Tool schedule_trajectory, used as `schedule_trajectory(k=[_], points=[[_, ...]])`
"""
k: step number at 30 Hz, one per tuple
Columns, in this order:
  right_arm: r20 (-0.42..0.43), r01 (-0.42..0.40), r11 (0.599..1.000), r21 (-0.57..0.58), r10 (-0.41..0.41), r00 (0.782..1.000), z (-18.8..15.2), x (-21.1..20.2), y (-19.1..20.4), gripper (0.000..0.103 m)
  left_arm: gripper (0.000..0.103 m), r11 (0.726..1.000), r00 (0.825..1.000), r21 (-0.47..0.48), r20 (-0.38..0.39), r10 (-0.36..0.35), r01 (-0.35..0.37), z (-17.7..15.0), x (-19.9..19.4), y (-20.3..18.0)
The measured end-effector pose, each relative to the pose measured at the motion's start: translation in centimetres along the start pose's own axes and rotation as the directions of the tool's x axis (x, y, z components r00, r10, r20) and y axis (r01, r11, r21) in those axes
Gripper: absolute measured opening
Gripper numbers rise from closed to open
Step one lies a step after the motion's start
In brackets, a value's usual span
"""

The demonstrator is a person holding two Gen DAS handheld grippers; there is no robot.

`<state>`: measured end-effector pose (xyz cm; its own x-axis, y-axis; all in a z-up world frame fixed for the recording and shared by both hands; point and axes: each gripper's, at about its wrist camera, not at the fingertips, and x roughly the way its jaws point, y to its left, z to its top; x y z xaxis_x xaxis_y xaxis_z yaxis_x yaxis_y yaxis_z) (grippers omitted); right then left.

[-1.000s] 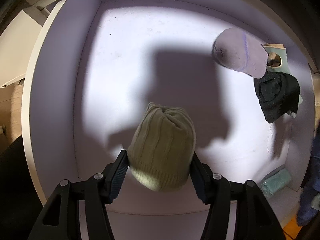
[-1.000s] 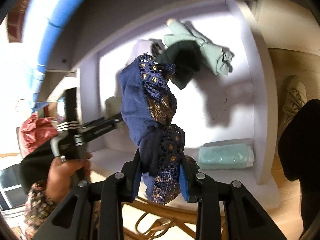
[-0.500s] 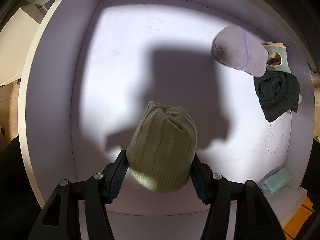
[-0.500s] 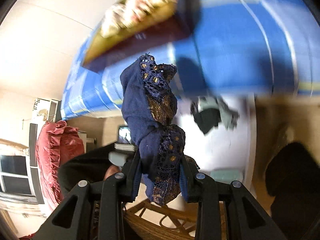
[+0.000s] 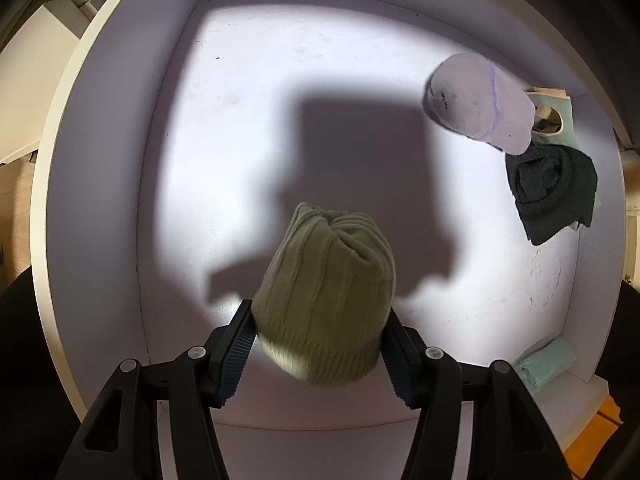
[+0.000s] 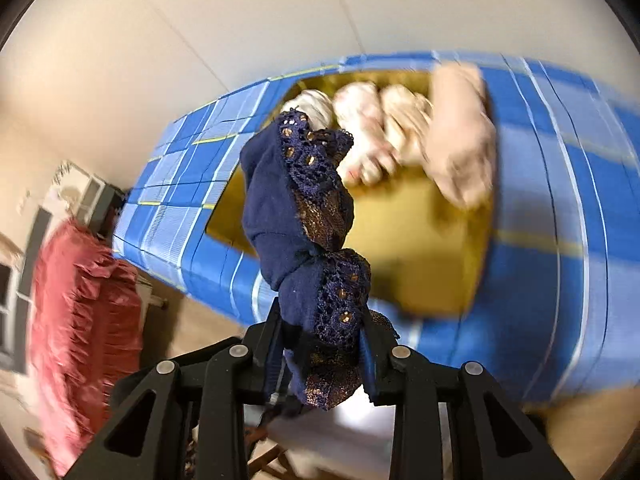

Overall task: Organize soft objects
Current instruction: 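Carry the navy lace garment with the right gripper up into the gold tray, then open the right gripper to release the navy garment in the tray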

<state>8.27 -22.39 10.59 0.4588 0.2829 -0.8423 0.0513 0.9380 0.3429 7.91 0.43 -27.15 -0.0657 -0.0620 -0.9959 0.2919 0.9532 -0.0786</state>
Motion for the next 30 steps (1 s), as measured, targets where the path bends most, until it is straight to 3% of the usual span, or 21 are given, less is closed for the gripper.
schedule_trajectory(k=[3,11,16,21,24,26,30], points=[[-0.009,0.072,0.992,-0.1,-0.073,0.997,2.3,1.9,1.9,0.032,0.06,1.0,1.0,0.001,-0.003,-0.004,0.004,0.0,0.1,0.1],[-0.065,0.153,0.944,-0.292,-0.179,0.982,5.8,7.5,5.3,0.032,0.06,1.0,1.0,0.008,-0.006,-0.003,0.003,0.0,0.2,0.0],[-0.101,0.146,0.932,-0.332,-0.189,0.977,6.5,10.8,6.9,0.032,0.06,1.0,1.0,0.0,-0.012,-0.013,0.013,0.2,0.3,0.4],[-0.162,0.137,0.918,-0.373,-0.21,0.964,6.2,13.6,7.9,0.041,0.06,1.0,1.0,-0.003,-0.013,-0.015,0.015,0.3,0.1,0.7],[-0.133,0.132,0.927,-0.352,-0.189,0.973,6.0,12.8,7.6,0.046,0.06,1.0,1.0,0.0,-0.013,-0.011,0.011,0.5,0.1,0.8],[-0.09,0.113,0.943,-0.313,-0.148,0.985,6.0,11.3,7.2,0.056,0.06,1.0,1.0,0.006,-0.013,-0.003,0.003,0.5,0.1,0.7],[-0.017,0.093,0.959,-0.267,-0.101,0.995,5.1,8.3,6.1,0.056,0.06,1.0,1.0,0.01,-0.011,0.005,-0.004,0.5,0.1,0.4]])
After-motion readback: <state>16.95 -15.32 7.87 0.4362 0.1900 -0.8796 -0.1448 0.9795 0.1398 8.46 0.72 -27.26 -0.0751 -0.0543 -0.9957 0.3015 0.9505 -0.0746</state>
